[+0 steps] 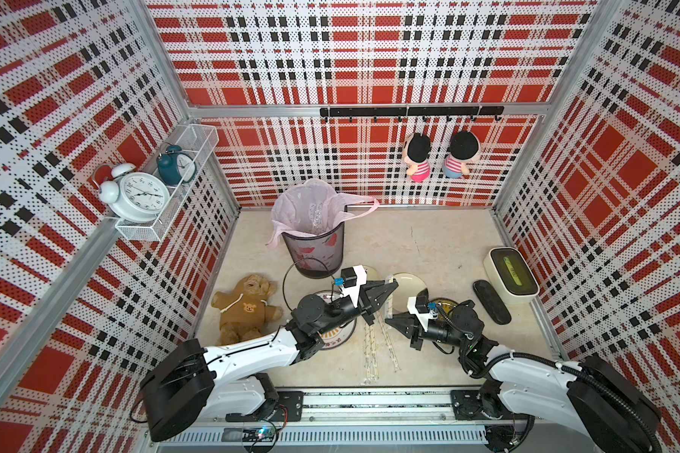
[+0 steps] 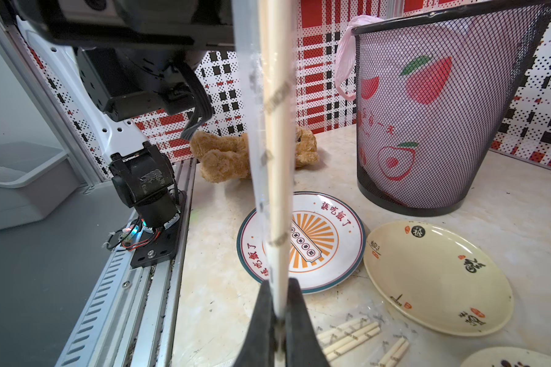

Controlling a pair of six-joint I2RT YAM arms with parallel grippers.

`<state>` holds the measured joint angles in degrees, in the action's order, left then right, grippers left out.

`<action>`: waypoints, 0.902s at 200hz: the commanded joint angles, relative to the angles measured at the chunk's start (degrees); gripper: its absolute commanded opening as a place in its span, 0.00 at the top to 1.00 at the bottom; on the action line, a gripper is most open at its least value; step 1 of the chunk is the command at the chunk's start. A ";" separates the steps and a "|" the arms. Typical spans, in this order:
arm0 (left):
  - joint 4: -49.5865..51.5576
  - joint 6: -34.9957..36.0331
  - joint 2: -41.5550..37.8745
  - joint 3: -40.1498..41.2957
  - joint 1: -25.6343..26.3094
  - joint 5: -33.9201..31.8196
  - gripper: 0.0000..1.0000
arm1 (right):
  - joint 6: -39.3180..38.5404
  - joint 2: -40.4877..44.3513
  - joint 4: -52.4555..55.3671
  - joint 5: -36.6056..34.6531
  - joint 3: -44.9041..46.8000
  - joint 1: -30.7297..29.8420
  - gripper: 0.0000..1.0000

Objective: Remove the packaging of disposable chopsticks
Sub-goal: Remove the packet bag from the disposable chopsticks.

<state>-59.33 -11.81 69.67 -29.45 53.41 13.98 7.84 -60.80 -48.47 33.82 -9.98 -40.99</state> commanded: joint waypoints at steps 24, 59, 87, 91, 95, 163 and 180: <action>1.99 -0.23 2.47 4.19 0.04 -0.76 0.93 | -1.40 5.05 -2.43 1.82 -5.77 0.38 1.00; 0.80 -0.75 3.81 5.23 -0.50 0.26 0.93 | -2.81 6.45 1.66 1.71 -8.62 0.37 1.00; 0.19 -1.35 6.60 4.91 -0.45 1.83 0.94 | -3.32 6.94 2.49 1.78 -9.58 0.38 1.00; 0.02 -1.45 6.93 4.97 -0.41 1.84 0.94 | -3.35 6.97 2.46 1.85 -9.75 0.39 1.00; -0.08 -1.54 7.23 5.06 -0.41 1.80 0.94 | -3.35 7.15 2.65 1.86 -9.79 0.38 1.00; -2.54 -2.86 10.92 6.17 -0.50 2.98 0.91 | -4.47 8.74 4.24 0.85 -12.07 0.34 1.00; -2.54 -2.86 11.12 6.41 -0.50 2.66 0.93 | -5.09 9.31 5.73 0.33 -12.82 0.36 1.00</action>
<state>-74.67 -15.40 77.41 -26.65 52.80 13.28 4.86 -55.66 -29.98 33.41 -15.92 -40.73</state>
